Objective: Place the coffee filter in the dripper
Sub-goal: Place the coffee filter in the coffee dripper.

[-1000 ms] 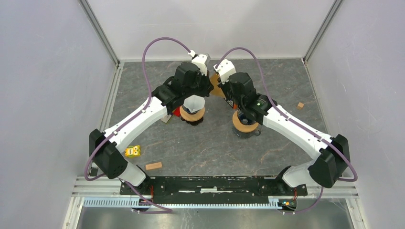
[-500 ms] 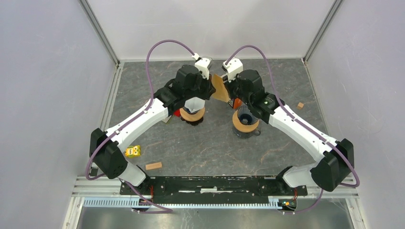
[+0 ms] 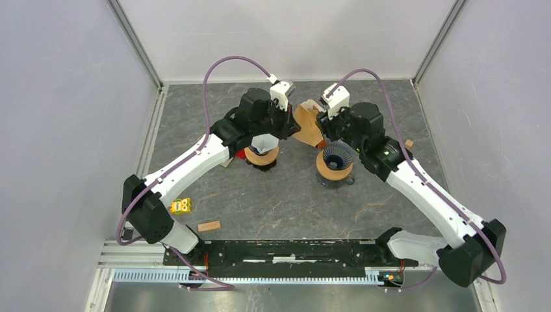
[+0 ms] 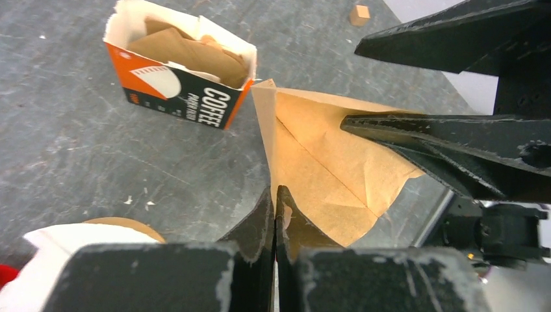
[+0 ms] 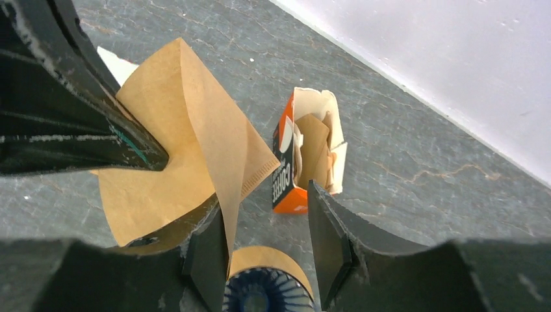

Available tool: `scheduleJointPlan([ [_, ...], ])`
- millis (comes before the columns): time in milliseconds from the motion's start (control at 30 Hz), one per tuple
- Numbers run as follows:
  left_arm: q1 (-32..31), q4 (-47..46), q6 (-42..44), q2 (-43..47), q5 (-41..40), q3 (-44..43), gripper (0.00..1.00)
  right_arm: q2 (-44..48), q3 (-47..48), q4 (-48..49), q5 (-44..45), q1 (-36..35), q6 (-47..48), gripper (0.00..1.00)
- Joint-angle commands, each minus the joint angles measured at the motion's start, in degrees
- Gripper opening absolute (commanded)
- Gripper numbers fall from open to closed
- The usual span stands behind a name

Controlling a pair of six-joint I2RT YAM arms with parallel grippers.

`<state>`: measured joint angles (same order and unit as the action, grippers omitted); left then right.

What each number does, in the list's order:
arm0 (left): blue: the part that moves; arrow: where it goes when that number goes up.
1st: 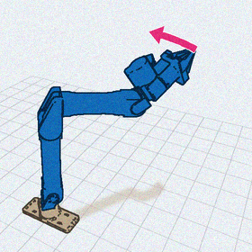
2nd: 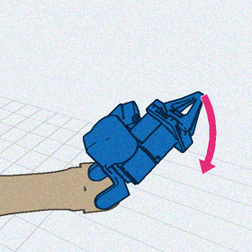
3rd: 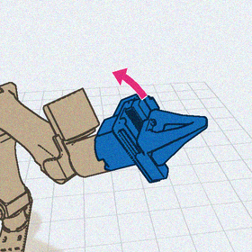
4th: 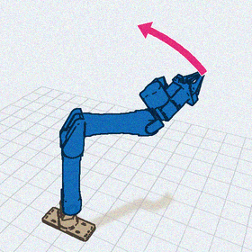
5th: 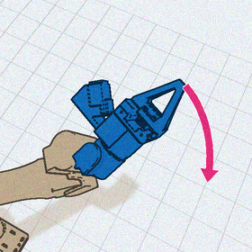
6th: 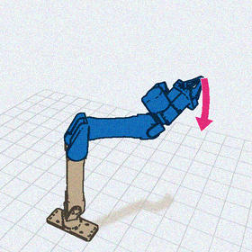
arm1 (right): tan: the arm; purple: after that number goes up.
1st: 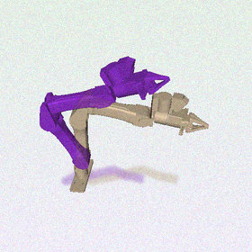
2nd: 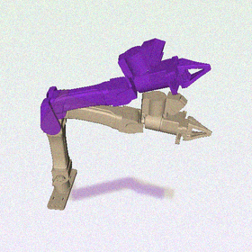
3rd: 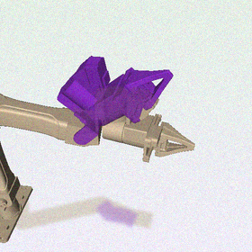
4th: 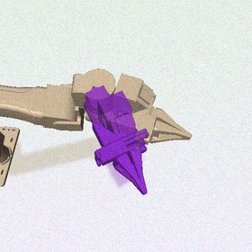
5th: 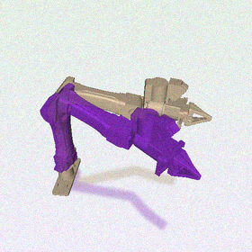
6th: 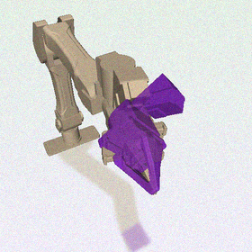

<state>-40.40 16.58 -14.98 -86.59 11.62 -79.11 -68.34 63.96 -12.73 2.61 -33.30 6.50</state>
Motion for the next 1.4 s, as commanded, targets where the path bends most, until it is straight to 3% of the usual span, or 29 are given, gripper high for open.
scheduleJointPlan([
  [0, -1.0, -0.4, -4.1, -0.2, 6.6, -4.0, 0.02, 5.3, -1.9, -2.8, -2.5, 1.3, 5.7, 0.52],
  [333, -6.9, 8.1, -8.2, -7.7, 7.7, -12.0, 0.02, 13.7, -4.5, -14.6, -6.7, 2.9, 15.5, 0.53],
  [533, -8.8, 11.0, -10.5, -10.9, 8.3, -15.0, 0.02, 16.3, -6.8, -19.4, -8.6, 4.8, 16.1, 0.56],
  [967, -10.0, 13.0, -12.3, -14.2, 8.4, -15.0, 0.02, 16.3, -11.5, -20.0, -10.5, 8.2, 14.3, 0.58],
  [1367, -10.1, 13.1, -13.8, -15.8, 10.2, -14.0, 0.02, 14.9, -9.6, -23.2, -15.9, 9.7, 15.3, 0.61],
])
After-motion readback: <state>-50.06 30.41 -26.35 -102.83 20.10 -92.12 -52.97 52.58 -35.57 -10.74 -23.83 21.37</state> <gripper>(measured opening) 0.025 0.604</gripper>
